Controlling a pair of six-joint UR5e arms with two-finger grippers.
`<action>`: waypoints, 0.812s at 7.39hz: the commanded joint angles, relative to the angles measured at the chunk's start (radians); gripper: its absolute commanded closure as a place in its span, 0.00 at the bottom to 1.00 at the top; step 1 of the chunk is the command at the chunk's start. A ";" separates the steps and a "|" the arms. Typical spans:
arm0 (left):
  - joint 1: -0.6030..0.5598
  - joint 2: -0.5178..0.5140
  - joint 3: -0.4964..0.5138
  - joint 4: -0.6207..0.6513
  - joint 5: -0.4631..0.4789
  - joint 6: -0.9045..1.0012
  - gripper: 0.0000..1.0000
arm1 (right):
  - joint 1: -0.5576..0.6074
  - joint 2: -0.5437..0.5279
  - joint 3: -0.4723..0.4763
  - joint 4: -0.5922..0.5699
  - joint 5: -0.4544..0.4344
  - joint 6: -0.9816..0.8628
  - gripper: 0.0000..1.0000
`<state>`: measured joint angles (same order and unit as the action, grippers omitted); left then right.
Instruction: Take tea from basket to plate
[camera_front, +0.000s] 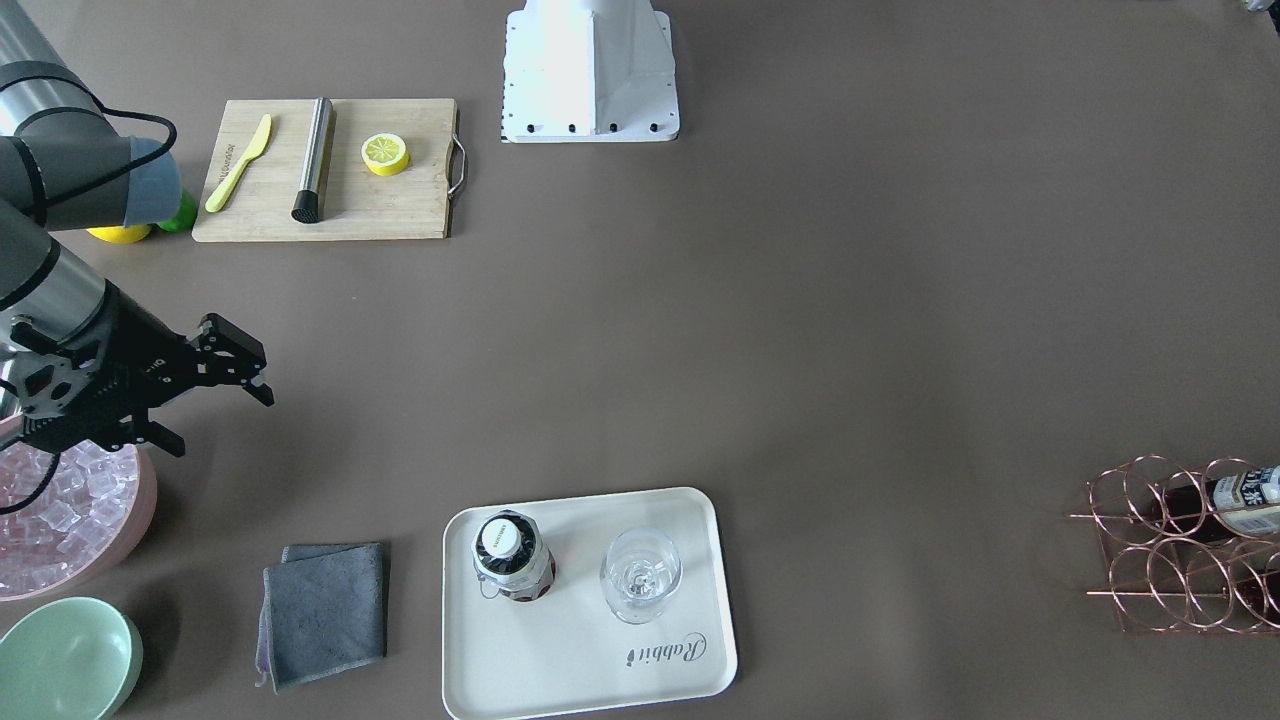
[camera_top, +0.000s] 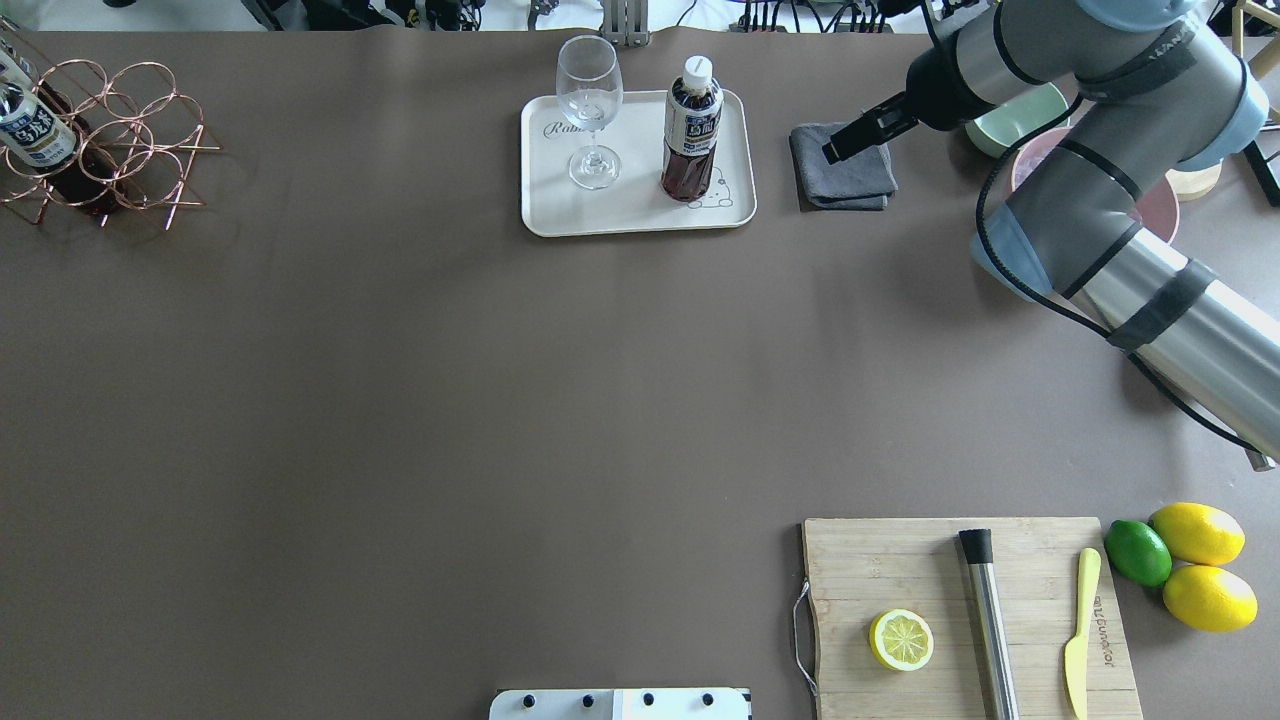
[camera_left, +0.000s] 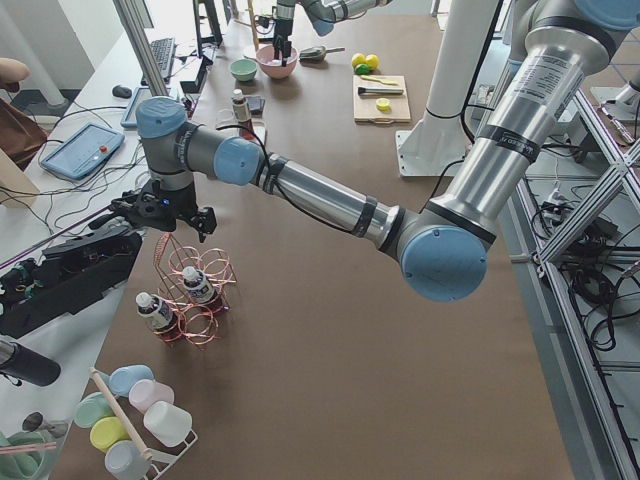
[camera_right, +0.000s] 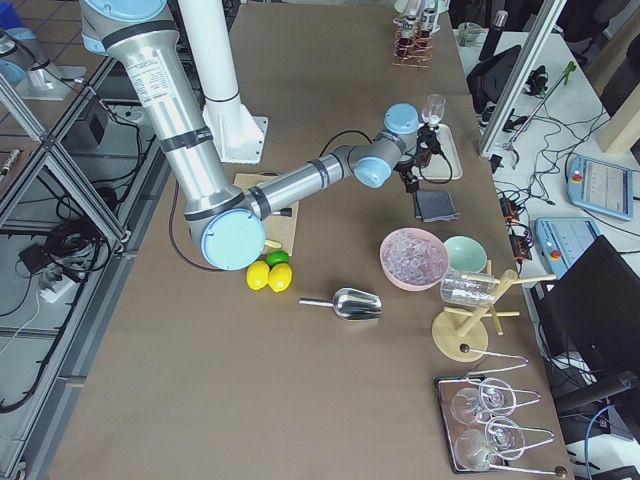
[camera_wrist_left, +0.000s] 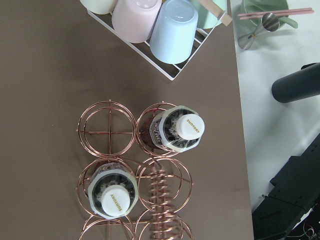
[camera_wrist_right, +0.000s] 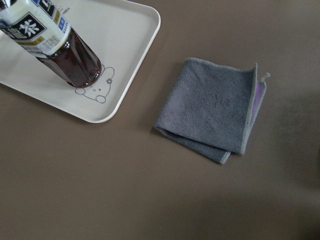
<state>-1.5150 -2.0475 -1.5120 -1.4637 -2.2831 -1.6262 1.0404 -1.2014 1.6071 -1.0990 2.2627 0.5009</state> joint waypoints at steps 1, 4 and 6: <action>-0.001 0.174 -0.257 0.114 -0.006 0.283 0.02 | 0.087 -0.206 0.181 -0.232 0.031 -0.105 0.00; -0.001 0.311 -0.327 0.100 -0.007 0.557 0.02 | 0.205 -0.395 0.230 -0.260 0.064 -0.105 0.00; -0.001 0.362 -0.311 0.091 -0.007 0.762 0.02 | 0.277 -0.429 0.231 -0.320 0.072 -0.104 0.00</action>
<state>-1.5156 -1.7254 -1.8336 -1.3658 -2.2907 -1.0184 1.2545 -1.5871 1.8363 -1.3818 2.3253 0.3970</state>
